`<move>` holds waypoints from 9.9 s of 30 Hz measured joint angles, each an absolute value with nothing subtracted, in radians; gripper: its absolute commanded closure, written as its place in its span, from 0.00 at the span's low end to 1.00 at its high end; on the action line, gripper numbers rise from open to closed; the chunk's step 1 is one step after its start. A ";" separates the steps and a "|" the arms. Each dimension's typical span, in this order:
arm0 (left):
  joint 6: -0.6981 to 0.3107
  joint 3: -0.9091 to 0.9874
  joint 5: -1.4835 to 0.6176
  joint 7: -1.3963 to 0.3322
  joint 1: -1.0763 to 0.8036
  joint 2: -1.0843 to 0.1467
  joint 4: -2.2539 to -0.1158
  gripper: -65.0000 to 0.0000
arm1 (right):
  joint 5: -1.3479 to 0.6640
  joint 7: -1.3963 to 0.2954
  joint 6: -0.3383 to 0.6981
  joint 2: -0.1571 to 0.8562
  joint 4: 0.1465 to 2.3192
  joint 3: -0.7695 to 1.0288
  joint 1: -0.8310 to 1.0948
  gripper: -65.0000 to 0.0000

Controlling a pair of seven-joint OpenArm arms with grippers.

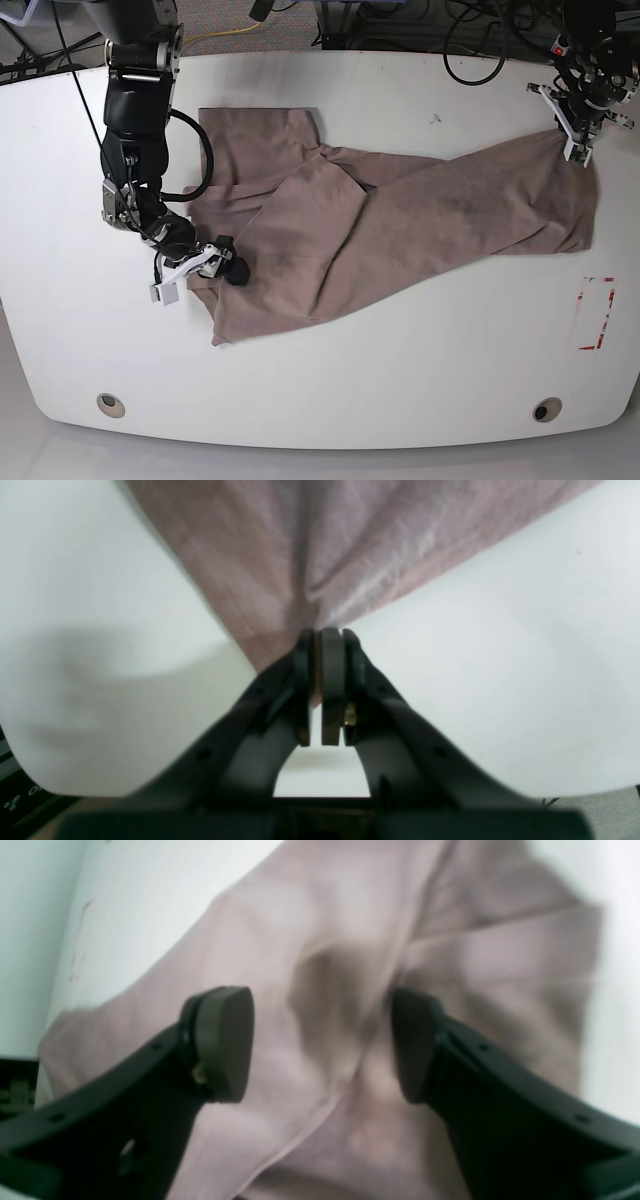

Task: Fold the T-shirt properly
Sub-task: 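Regrasp the shirt hem corner with the right gripper, then lift the shirt with both grippers and swing it across the table, then lower the shirt and move the left gripper to another shirt edge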

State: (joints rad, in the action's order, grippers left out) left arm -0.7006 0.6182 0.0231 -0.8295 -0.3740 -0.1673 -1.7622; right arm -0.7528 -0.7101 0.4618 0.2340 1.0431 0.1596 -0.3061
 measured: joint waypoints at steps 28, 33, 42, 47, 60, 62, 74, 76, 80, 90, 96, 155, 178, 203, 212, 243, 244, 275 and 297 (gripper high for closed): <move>-0.701 0.619 0.023 -0.830 -0.370 -0.167 -1.762 0.98 | -0.391 -0.561 0.461 0.124 0.889 0.167 -0.435 0.78; -0.701 0.619 0.023 -0.826 -0.368 -0.167 -1.762 0.98 | -0.355 -0.567 0.469 0.102 0.889 0.167 -0.429 1.00; -0.701 0.621 0.023 -0.830 -0.353 -0.168 -1.788 0.64 | -0.351 -0.568 0.464 0.096 0.889 0.167 -0.430 1.00; -0.701 0.619 0.023 -0.830 -0.355 -0.175 -1.793 0.64 | -0.351 -0.569 0.465 0.092 0.889 0.166 -0.430 1.00; -0.701 0.561 0.017 -0.835 -0.382 -0.270 -1.705 0.63 | -0.350 -0.569 0.471 0.092 0.889 0.169 -0.430 1.00; -0.701 0.555 0.015 -0.833 -0.382 -0.286 -1.694 0.63 | -0.351 -0.569 0.471 0.089 0.889 0.169 -0.430 1.00; -0.699 0.561 0.004 -0.799 -0.369 -0.309 -1.637 0.63 | -0.351 -0.572 0.472 0.088 0.890 0.169 -0.430 1.00; -0.699 0.561 0.005 -0.799 -0.369 -0.309 -1.637 0.65 | -0.351 -0.572 0.472 0.088 0.890 0.169 -0.430 1.00; -0.699 0.561 0.007 -0.799 -0.369 -0.308 -1.637 0.78 | -0.351 -0.572 0.472 0.089 0.890 0.169 -0.430 1.00; -0.700 0.560 0.022 -0.812 -0.327 -0.303 -1.629 1.00 | -0.352 -0.570 0.472 0.094 0.891 0.169 -0.426 1.00; -0.703 0.593 0.026 -0.724 -0.332 -0.253 -1.668 1.00 | -0.344 -0.581 0.471 0.112 1.032 0.168 -0.347 1.00; -0.704 0.236 0.443 -1.203 0.883 -0.201 -1.917 0.99 | -0.363 -0.899 0.489 0.545 1.318 -0.081 -1.076 1.00; -0.704 0.489 0.290 -1.196 0.571 -0.324 -1.938 0.99 | -0.362 -0.904 0.532 0.375 1.327 -0.218 -1.220 1.00; -0.704 0.636 0.292 -1.204 0.401 -0.378 -1.979 0.99 | -0.370 -1.008 0.566 0.022 1.608 -0.220 -1.262 1.00; -0.704 0.577 0.302 -1.211 0.393 -0.298 -1.976 0.77 | -0.370 -1.015 0.587 0.161 1.720 -0.216 -1.262 1.00; -0.704 0.316 0.305 -0.896 0.150 0.062 -1.654 0.45 | -0.356 -1.007 0.585 0.200 1.872 -0.051 -0.867 1.00; -0.704 0.317 0.306 -0.896 0.152 0.074 -1.648 0.45 | -0.355 -1.007 0.585 0.200 1.872 -0.051 -0.867 1.00; -0.578 0.450 0.309 -0.575 0.422 0.081 -1.117 0.45 | -0.351 -1.007 0.585 0.210 1.870 -0.014 -0.829 1.00; -0.518 0.450 0.082 -0.524 0.456 0.055 -0.917 0.32 | -0.351 -0.980 0.585 0.214 1.870 -0.015 -0.829 1.00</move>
State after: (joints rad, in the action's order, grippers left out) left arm -0.5182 0.4500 0.0818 -0.5240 0.4564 0.0551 -0.9169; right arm -0.3511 -0.9802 0.5850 0.2142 1.8702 -0.0147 -0.8288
